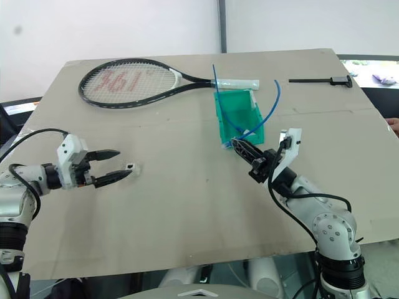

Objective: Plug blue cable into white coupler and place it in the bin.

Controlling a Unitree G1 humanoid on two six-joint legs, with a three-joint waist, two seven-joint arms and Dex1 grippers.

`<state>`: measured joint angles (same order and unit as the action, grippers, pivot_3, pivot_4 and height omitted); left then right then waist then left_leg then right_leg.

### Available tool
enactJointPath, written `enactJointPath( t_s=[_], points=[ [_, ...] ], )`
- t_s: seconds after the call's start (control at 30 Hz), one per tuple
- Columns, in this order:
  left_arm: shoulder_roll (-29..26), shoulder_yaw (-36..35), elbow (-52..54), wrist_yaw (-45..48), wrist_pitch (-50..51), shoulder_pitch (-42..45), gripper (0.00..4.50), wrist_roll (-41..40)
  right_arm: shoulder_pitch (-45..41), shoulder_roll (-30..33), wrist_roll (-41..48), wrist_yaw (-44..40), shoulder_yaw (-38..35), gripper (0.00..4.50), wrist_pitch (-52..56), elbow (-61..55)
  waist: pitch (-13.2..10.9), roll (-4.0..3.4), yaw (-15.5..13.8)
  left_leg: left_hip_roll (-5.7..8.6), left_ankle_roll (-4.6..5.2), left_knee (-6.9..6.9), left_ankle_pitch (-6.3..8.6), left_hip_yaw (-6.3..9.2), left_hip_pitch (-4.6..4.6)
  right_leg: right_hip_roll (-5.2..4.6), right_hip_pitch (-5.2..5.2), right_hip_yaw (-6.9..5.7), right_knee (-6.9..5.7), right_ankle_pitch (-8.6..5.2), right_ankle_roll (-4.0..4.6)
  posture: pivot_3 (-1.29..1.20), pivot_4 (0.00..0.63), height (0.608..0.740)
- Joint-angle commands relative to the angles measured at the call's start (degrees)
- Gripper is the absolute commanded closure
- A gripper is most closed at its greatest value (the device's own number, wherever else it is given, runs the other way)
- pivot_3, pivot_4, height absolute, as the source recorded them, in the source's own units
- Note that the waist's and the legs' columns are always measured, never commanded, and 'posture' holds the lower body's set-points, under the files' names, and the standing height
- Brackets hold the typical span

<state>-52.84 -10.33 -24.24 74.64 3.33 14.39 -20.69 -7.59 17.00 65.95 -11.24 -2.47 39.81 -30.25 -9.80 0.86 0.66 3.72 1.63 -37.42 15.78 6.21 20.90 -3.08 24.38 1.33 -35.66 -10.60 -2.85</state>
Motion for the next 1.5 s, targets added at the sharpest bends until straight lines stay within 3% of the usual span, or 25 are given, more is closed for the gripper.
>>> enactJointPath(
  t_s=[0.03, 0.17, 0.27, 0.43, 0.5, 0.7, 0.97, 1.17, 1.5],
  points=[
    [-0.43, 1.33, -2.05, 1.25, -5.24, 2.24, 0.04, 2.94, 0.14, 0.05, -0.07, -1.03, -0.31, 4.50, -0.50, -1.57, 0.00, 0.01, 0.00, 0.00, 0.00, 0.00, 0.00, 0.00, 0.00, -0.03, 0.00, 0.00, 0.01, 0.00, 0.00, 0.00, 0.150, 0.740],
    [1.03, 3.51, -4.53, 0.68, -7.72, 5.62, 0.04, 5.38, 0.83, -0.11, -0.29, -0.61, -0.39, 4.50, -0.60, -2.53, 0.00, 0.01, 0.10, -0.01, 0.00, 0.01, 0.00, 0.01, 0.00, -0.03, 0.01, -0.01, 0.01, 0.00, 0.00, 0.00, 0.150, 0.740],
    [1.86, 5.39, -5.17, 1.18, -8.78, 7.51, 0.79, 6.74, 1.77, -0.02, -0.52, -0.09, -0.48, 4.50, -0.71, -3.59, 0.01, 0.01, 0.07, -0.01, 0.00, 0.01, 0.00, 0.02, 0.02, -0.02, 0.02, -0.02, 0.00, 0.01, 0.00, 0.00, 0.150, 0.740],
    [2.04, 6.76, -5.15, 2.06, -9.03, 8.09, 2.96, 7.60, 2.56, 0.15, -0.46, 0.66, -0.75, 4.50, -0.83, -4.65, 0.01, 0.02, 0.42, -0.01, 0.00, 0.04, 0.00, -0.08, 0.04, -0.01, 0.11, 0.11, -0.01, 0.01, 0.00, 0.00, 0.150, 0.740],
    [2.05, 7.08, -4.54, 2.24, -8.44, 8.23, 4.10, 7.65, 2.82, 0.32, -0.42, 0.82, -0.89, 4.50, -0.79, -4.94, 0.01, 0.02, 0.34, -0.02, 0.00, 0.06, 0.00, -0.07, 0.08, -0.01, 0.16, 0.10, -0.04, 0.01, 0.00, 0.00, 0.150, 0.740],
    [2.43, 7.28, -1.15, 2.01, -5.90, 7.93, 4.08, 6.99, 2.93, 0.63, -0.51, 1.01, -0.92, 4.50, -0.67, -5.20, 0.02, 0.03, 0.29, -0.01, 0.01, 0.05, 0.00, -0.09, 0.09, -0.01, 0.16, 0.10, -0.05, 0.01, 0.00, 0.00, 0.150, 0.740],
    [5.45, 8.82, 14.93, 0.69, 6.46, 7.85, 4.08, 1.81, 2.56, 1.71, -0.29, 0.93, -1.43, 4.50, -0.57, -5.25, 0.01, 0.04, 0.18, -0.01, 0.01, 0.02, 0.00, -0.08, 0.14, -0.02, 0.17, 0.09, -0.04, 0.01, 0.00, 0.00, 0.150, 0.740],
    [10.22, 16.24, 26.58, -3.20, 17.17, 10.72, 4.08, 2.76, 2.79, 3.49, -0.07, 1.17, -2.36, 4.50, -0.42, -5.92, 0.01, 0.04, 0.12, 0.00, 0.00, 0.02, 0.00, -0.08, 0.13, 0.05, 0.17, 0.10, -0.05, 0.01, -0.01, 0.00, 0.150, 0.740],
    [17.14, 28.38, 25.09, -6.72, 17.24, 17.74, 4.08, 11.17, 6.02, 6.25, -0.83, 3.51, -3.33, 4.50, -0.64, -10.17, 0.02, 0.06, 0.22, 0.00, 0.00, -0.02, -0.01, -0.17, 0.12, 0.22, 0.17, 0.17, -0.09, 0.01, -0.01, 0.00, 0.150, 0.740]
  ],
)
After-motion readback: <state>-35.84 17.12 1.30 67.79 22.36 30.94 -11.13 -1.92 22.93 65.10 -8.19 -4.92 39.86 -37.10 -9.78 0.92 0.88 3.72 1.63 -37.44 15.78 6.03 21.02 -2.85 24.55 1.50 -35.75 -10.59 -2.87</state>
